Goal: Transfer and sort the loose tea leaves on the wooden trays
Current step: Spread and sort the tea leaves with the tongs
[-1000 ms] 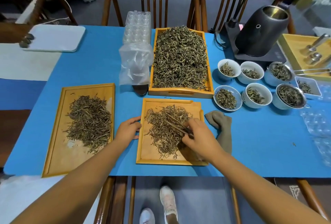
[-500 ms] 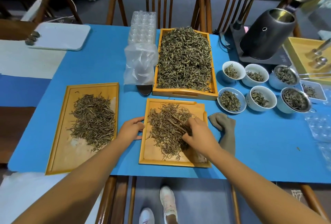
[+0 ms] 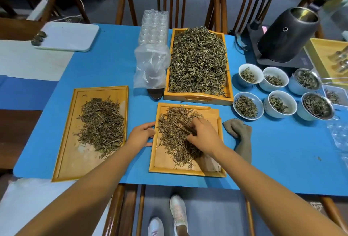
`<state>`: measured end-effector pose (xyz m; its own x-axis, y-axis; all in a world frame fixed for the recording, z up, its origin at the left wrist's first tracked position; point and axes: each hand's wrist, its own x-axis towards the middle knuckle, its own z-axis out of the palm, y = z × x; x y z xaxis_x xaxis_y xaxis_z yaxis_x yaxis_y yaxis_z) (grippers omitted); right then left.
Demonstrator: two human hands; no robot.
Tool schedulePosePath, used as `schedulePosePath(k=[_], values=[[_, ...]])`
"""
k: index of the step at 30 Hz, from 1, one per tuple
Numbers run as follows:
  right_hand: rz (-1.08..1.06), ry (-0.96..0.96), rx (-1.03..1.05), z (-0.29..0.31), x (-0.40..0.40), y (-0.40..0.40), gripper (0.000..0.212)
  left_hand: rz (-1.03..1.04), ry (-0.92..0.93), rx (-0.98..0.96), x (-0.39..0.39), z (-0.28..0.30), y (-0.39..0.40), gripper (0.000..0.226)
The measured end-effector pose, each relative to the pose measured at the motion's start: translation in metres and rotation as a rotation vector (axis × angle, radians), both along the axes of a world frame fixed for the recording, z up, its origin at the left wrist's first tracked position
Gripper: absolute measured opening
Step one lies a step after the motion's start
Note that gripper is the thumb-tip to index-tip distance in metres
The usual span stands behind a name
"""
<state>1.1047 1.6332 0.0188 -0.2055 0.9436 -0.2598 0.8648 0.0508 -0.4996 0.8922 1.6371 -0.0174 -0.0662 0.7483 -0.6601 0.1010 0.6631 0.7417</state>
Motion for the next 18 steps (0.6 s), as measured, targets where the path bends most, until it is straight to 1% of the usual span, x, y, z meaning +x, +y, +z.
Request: schedulePosePath(k=[5, 10, 18], values=[[0.018, 0.030, 0.070, 0.004, 0.005, -0.008, 0.026, -0.014, 0.001, 0.005, -0.001, 0.000, 0.000, 0.042], [0.173, -0.022, 0.030, 0.000, 0.003, -0.017, 0.029, -0.028, 0.005, 0.014, -0.002, -0.001, 0.000, 0.042], [0.112, -0.044, 0.026, -0.001, -0.006, -0.007, 0.031, -0.040, 0.017, 0.024, -0.003, 0.000, -0.001, 0.041]])
